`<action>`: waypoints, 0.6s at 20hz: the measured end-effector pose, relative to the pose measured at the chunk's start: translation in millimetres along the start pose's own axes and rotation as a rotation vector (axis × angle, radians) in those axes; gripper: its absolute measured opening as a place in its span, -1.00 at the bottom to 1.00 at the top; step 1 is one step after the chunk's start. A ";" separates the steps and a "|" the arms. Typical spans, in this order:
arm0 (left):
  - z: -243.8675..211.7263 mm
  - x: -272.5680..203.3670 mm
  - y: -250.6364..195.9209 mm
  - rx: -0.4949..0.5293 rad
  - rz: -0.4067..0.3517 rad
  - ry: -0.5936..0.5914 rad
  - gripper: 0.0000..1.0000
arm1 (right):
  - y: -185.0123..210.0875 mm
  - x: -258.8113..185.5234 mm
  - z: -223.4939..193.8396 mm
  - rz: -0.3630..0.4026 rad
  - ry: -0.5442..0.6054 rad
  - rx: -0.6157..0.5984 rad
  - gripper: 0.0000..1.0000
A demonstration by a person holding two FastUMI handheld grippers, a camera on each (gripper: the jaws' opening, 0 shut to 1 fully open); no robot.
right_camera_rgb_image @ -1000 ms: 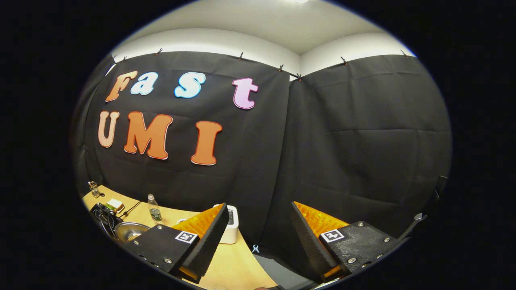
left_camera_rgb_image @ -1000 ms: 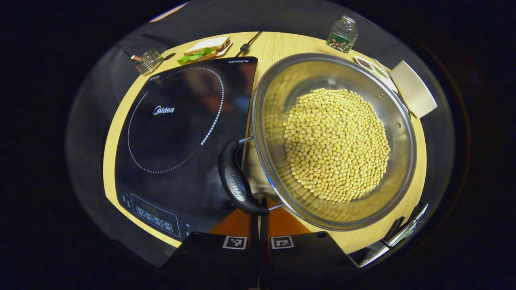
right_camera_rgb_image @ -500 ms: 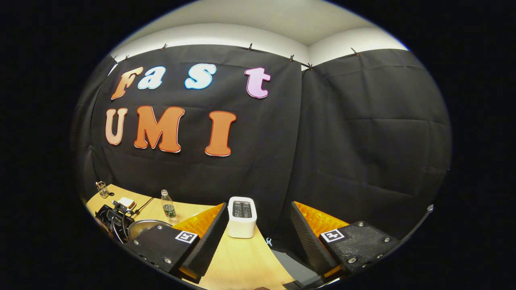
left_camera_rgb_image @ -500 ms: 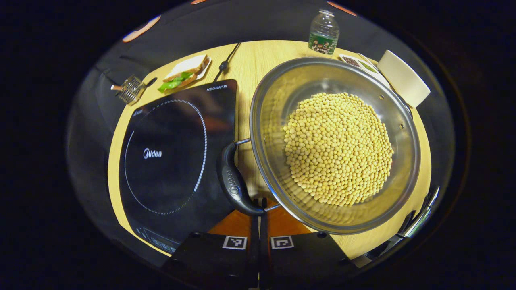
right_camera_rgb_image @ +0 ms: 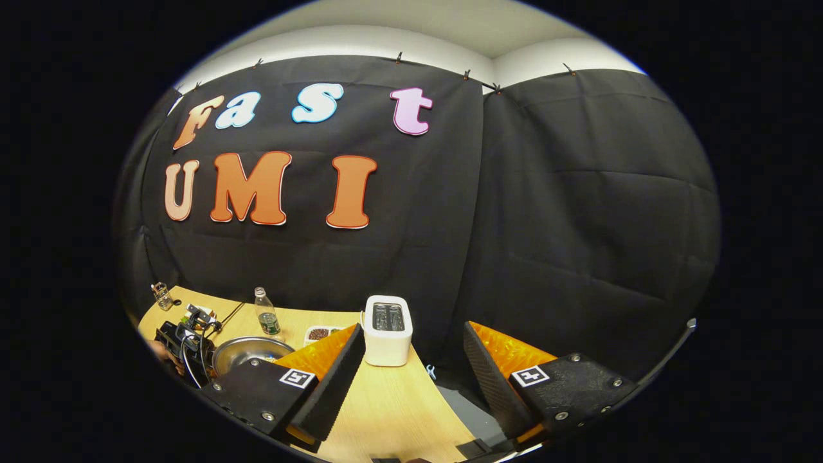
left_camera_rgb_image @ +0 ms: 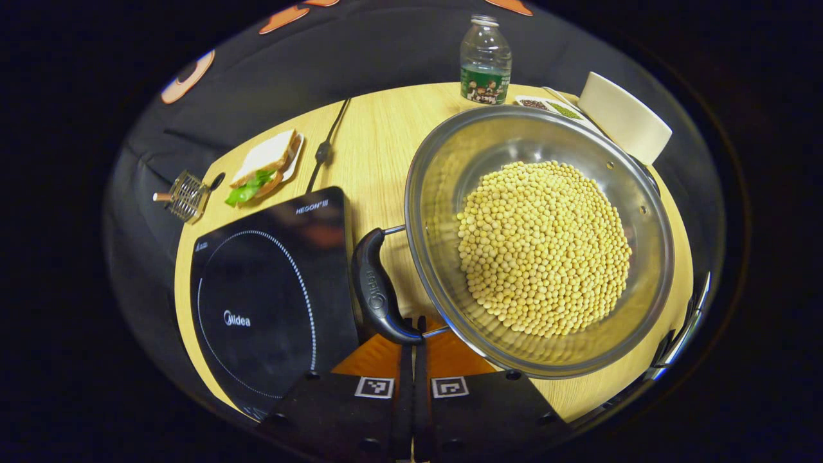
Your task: First push the handle of the pot to place it horizontally, then grasp the pot with both hands and set it on the induction cooktop.
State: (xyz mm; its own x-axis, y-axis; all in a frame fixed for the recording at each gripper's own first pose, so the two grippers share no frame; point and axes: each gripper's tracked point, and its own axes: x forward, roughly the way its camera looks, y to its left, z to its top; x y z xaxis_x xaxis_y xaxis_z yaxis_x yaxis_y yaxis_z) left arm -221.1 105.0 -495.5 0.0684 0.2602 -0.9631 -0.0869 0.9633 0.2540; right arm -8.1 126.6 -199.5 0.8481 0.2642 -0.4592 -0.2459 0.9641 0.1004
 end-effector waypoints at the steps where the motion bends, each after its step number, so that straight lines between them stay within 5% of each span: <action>1: 1.6 2.2 -1.2 0.010 -0.003 -0.009 -0.84 | 0.1 1.4 -3.5 -0.002 0.009 0.004 0.90; 5: 9.6 3.4 2.0 0.038 0.003 -0.040 -0.84 | 6.2 10.6 -15.1 0.009 0.045 0.006 0.91; 12: 11.0 -26.3 9.6 -0.059 -0.110 -0.104 -0.71 | 50.0 46.1 -38.4 0.109 0.116 0.007 0.92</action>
State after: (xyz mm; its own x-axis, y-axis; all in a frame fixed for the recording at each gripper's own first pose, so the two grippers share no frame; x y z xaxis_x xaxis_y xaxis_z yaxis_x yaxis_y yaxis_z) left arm -212.9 108.1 -466.7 0.1827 0.1616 -0.9698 -0.1308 0.9816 0.1390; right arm 0.7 185.9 -249.6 0.7564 0.3628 -0.5442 -0.3302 0.9301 0.1612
